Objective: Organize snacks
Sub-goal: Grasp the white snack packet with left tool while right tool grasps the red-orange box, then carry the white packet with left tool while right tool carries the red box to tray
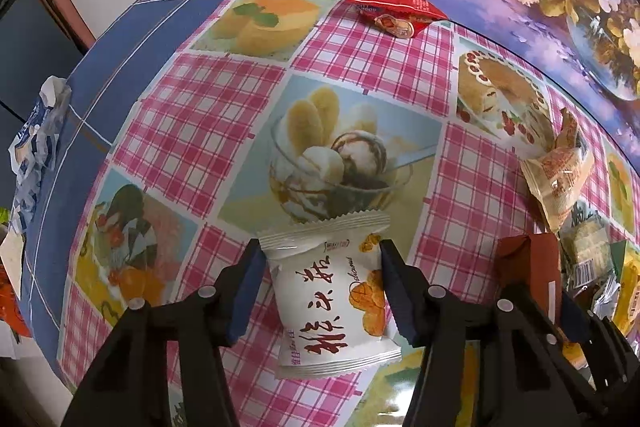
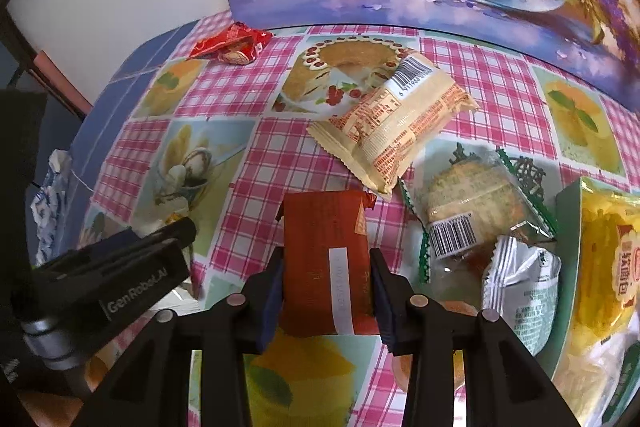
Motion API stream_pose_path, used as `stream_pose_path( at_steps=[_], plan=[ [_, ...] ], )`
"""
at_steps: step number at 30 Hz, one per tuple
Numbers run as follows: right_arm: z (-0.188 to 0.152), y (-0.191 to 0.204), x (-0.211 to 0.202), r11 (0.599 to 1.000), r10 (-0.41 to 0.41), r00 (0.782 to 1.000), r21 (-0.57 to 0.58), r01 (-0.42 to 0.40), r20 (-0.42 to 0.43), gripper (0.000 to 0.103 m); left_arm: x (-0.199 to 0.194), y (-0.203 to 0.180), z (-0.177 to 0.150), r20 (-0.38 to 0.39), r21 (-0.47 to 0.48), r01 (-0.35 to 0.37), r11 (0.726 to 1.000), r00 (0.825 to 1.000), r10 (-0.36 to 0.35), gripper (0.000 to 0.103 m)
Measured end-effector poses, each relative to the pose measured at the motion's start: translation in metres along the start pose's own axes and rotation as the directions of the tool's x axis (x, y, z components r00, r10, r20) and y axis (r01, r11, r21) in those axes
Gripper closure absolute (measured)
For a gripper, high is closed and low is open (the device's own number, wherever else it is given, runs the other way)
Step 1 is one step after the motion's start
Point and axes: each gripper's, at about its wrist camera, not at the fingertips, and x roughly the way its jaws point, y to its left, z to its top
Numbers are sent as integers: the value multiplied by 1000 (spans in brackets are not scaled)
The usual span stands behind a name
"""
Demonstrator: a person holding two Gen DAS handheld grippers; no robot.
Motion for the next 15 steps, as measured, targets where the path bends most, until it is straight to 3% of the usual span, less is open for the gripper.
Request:
stream_pose_path(
  at_steps=[4,6,15],
  plan=[
    [-1,-6,-9,1000,1,1000,23,-1,5,61,-6,-2,-7,-2,-6,13,1000,1000,-13,46],
    [-3,-10,-12,999,18,1000,40,-18,1,61,-11,0,-11,1,-6,18,1000,1000,-18,53],
    [-10,-23,-28,992,76,997,99,-76,7,61,-27,0,-28,-1,-15,50,999,999,-50,57]
  ],
)
